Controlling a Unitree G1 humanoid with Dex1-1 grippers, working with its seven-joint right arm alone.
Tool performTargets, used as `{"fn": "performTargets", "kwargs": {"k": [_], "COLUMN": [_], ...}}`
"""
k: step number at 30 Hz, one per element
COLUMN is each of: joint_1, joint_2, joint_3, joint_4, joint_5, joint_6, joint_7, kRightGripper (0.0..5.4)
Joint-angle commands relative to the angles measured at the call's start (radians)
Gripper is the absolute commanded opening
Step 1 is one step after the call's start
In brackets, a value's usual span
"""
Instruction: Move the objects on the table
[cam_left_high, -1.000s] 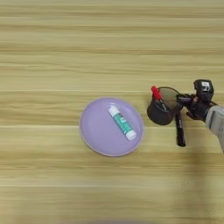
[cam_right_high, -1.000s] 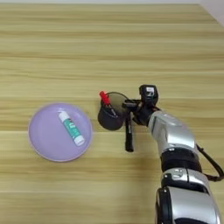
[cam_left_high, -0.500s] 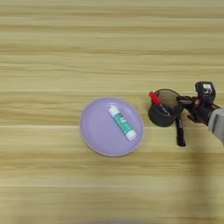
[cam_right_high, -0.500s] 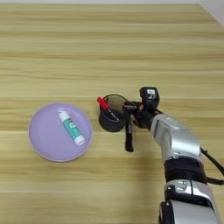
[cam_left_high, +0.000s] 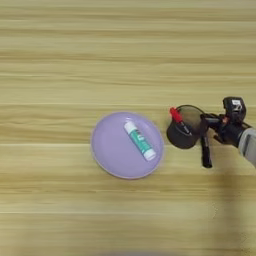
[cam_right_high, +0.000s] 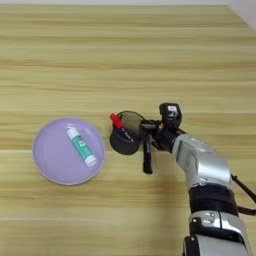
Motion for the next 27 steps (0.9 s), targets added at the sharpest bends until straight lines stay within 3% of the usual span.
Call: {"fn": "performTargets", "kwargs": {"k": [1, 27], "joint_1": [-0.021, 0.049], "joint_2": [-0.020, -0.039], "joint_3": [0.003, -0.003], "joint_4": [-0.045, -0.190], "joint_5": [0.003, 0.023], "joint_6": [0.006, 0.108], "joint_7": [-0.008, 0.003], "kRightGripper": [0.25, 0.25]}}
